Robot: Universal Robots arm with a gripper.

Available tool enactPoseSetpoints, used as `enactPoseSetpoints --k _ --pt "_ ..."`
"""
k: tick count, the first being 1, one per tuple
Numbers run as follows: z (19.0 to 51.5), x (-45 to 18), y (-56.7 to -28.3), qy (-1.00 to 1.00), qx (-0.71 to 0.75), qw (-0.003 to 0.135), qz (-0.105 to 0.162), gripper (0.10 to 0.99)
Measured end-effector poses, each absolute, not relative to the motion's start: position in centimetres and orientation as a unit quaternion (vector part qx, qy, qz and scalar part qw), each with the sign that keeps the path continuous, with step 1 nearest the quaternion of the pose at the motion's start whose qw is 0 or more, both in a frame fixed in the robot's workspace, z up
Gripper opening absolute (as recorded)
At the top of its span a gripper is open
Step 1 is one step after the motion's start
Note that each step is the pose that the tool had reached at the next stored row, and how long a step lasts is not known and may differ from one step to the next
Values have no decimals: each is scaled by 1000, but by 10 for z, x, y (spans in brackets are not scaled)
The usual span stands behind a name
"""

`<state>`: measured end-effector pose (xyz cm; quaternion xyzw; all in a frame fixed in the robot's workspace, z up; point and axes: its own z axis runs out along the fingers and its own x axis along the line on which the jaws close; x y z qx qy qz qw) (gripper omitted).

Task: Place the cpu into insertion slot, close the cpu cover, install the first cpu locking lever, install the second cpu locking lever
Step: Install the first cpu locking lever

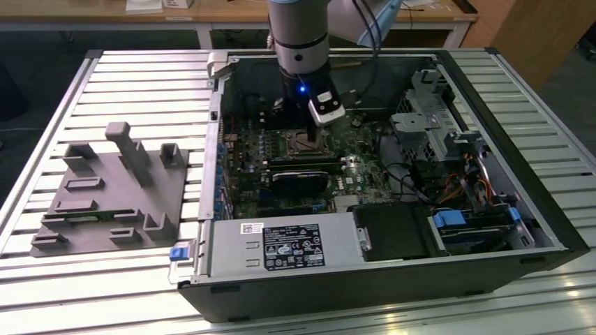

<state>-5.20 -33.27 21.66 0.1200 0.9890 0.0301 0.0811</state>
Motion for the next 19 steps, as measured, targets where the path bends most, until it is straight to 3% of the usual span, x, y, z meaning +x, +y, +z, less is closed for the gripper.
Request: enactPoseSetpoints --k 11,19 --pt "229 -52 -333 989 120 81 30 106" --pt "228 -45 -333 991 121 56 25 106"
